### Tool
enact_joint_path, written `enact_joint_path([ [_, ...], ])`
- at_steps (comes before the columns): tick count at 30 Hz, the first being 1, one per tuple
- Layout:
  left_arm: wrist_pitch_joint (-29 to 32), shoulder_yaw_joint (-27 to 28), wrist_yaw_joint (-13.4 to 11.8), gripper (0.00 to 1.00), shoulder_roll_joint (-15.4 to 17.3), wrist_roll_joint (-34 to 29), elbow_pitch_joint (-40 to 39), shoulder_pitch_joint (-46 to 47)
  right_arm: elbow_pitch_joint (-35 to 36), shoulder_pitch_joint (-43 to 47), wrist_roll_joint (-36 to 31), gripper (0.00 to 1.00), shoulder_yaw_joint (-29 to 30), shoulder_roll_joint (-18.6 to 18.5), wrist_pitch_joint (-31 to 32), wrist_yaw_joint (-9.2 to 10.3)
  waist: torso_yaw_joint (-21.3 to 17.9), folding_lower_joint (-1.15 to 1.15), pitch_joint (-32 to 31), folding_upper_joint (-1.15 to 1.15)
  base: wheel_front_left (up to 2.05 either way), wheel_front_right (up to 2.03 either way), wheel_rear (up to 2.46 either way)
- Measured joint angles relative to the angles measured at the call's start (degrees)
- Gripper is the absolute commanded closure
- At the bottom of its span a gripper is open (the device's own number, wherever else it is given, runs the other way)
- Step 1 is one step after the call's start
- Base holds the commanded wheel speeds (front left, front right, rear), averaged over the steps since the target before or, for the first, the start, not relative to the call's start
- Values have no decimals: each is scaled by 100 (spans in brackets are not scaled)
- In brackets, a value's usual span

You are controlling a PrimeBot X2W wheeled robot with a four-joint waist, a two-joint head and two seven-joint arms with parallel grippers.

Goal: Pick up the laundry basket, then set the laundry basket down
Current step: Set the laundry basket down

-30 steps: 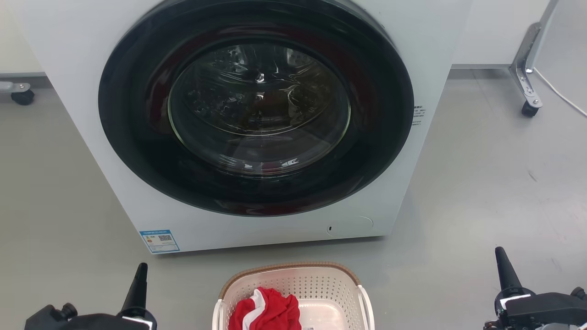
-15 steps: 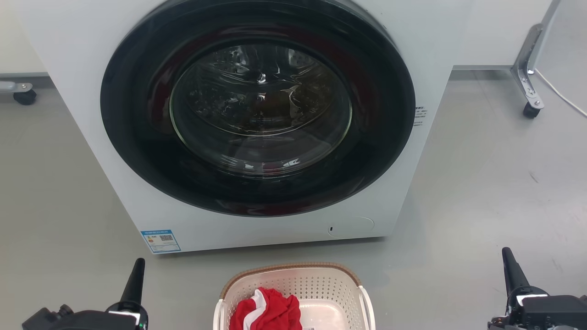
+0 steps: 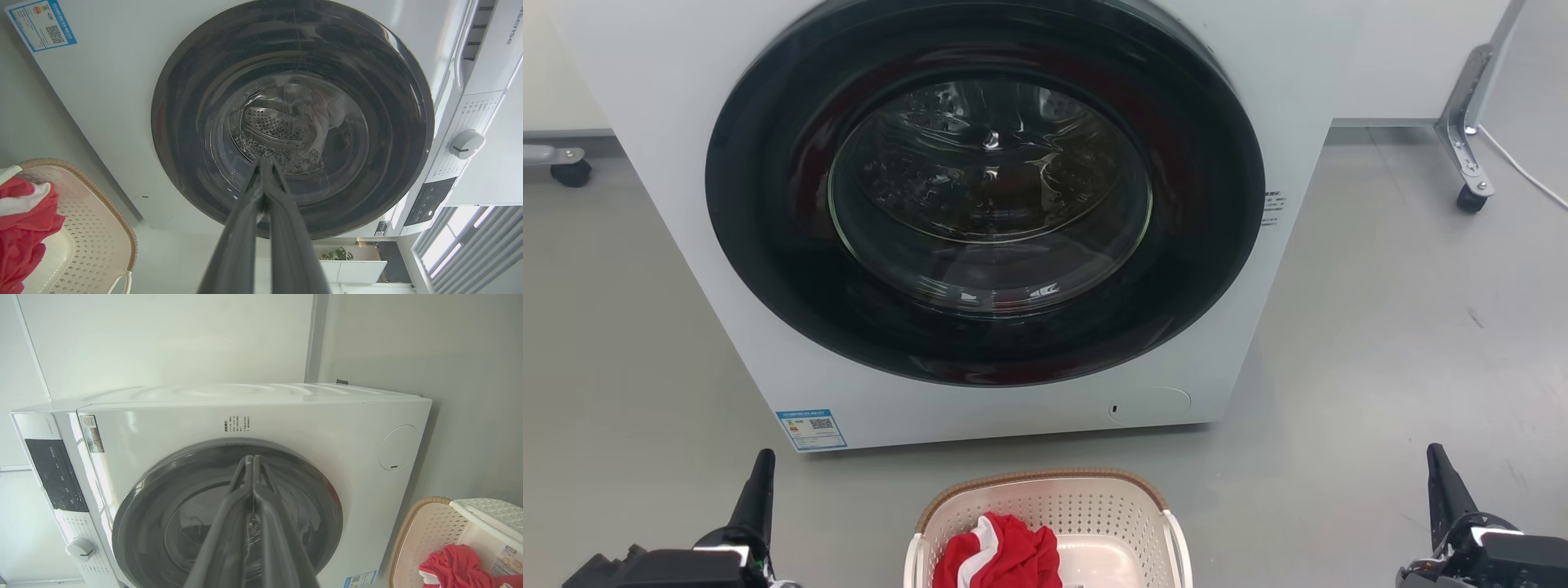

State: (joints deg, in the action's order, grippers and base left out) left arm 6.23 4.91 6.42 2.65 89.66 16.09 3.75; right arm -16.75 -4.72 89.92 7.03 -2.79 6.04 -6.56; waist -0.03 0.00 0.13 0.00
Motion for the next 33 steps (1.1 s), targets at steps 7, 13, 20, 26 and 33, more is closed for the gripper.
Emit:
enact_joint_path([
  [7, 24, 30, 20, 100, -15, 205, 47, 71, -31, -51, 151, 100, 60, 24, 46, -9, 3, 0, -1, 0, 0, 0, 0],
  [13, 24, 31, 21, 100, -16, 205, 52, 71, -32, -51, 152, 100, 62, 25, 46, -34, 3, 0, -2, 0, 0, 0, 0],
  [20, 24, 31, 21, 100, -16, 205, 56, 71, -33, -51, 152, 100, 60, 25, 46, -34, 3, 0, -2, 0, 0, 0, 0],
  [26, 24, 31, 21, 100, -16, 205, 58, 71, -33, -51, 152, 100, 60, 25, 46, -34, 3, 0, -2, 0, 0, 0, 0],
  [33, 24, 30, 21, 100, -16, 207, 62, 71, -34, -51, 152, 100, 60, 26, 45, -34, 3, 0, -2, 0, 0, 0, 0],
])
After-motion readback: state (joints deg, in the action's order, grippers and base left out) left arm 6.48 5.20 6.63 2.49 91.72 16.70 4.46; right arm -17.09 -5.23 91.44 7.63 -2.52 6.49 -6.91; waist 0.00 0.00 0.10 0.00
